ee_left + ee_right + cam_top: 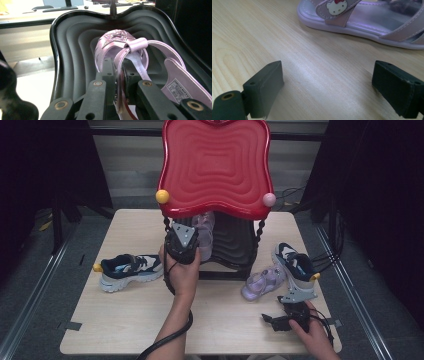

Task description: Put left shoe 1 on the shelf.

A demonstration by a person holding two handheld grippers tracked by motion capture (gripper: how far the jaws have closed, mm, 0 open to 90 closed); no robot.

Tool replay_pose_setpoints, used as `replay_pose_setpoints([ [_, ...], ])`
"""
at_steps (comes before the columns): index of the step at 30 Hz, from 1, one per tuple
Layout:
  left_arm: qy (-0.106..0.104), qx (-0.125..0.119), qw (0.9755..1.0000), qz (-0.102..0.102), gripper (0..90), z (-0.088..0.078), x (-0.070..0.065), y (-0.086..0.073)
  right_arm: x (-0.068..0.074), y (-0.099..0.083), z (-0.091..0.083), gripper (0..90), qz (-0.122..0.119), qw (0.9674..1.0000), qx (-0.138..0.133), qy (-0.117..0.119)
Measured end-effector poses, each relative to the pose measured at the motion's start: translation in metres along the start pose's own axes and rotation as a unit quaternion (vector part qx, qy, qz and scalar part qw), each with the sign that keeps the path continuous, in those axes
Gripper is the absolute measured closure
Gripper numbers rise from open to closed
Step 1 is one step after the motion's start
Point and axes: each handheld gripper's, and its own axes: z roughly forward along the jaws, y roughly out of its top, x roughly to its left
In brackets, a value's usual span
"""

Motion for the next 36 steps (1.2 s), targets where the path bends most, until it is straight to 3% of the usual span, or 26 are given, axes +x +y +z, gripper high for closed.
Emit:
replay_pose_setpoints([
  [3, 0.012, -0.013, 0.9998, -0.008, 82.7, 0.005, -0.001, 0.002, 0.0, 0.0, 0.0, 9.5, -0.001, 1.0, 0.0, 0.0],
  [8, 0.036, -0.014, 0.9993, -0.001, 82.5, 0.016, -0.001, 0.006, 0.0, 0.0, 0.0, 9.5, -0.002, 1.0, 0.0, 0.001],
  [12, 0.045, -0.016, 0.9988, -0.004, 81.7, 0.024, -0.003, -0.003, 0.001, 0.0, 0.0, 9.5, -0.001, 1.0, -0.001, 0.003],
  [14, 0.049, -0.01, 0.9988, 0.004, 81.3, 0.026, -0.005, -0.009, 0.001, 0.0, 0.0, 9.6, -0.002, 1.0, 0.0, 0.004],
  [18, 0.049, 0.002, 0.9988, 0.001, 80.7, 0.028, -0.003, -0.017, 0.001, 0.0, 0.0, 9.5, -0.002, 1.0, 0.0, 0.004],
  [25, 0.045, 0.012, 0.9989, 0.004, 78.2, 0.025, -0.003, -0.015, 0.001, 0.0, 0.0, 9.5, -0.002, 1.0, 0.0, 0.003],
  [36, 0.039, 0.028, 0.9986, 0.022, 69.6, 0.019, -0.004, -0.014, 0.001, 0.0, 0.0, 9.5, -0.002, 1.0, 0.0, 0.004],
])
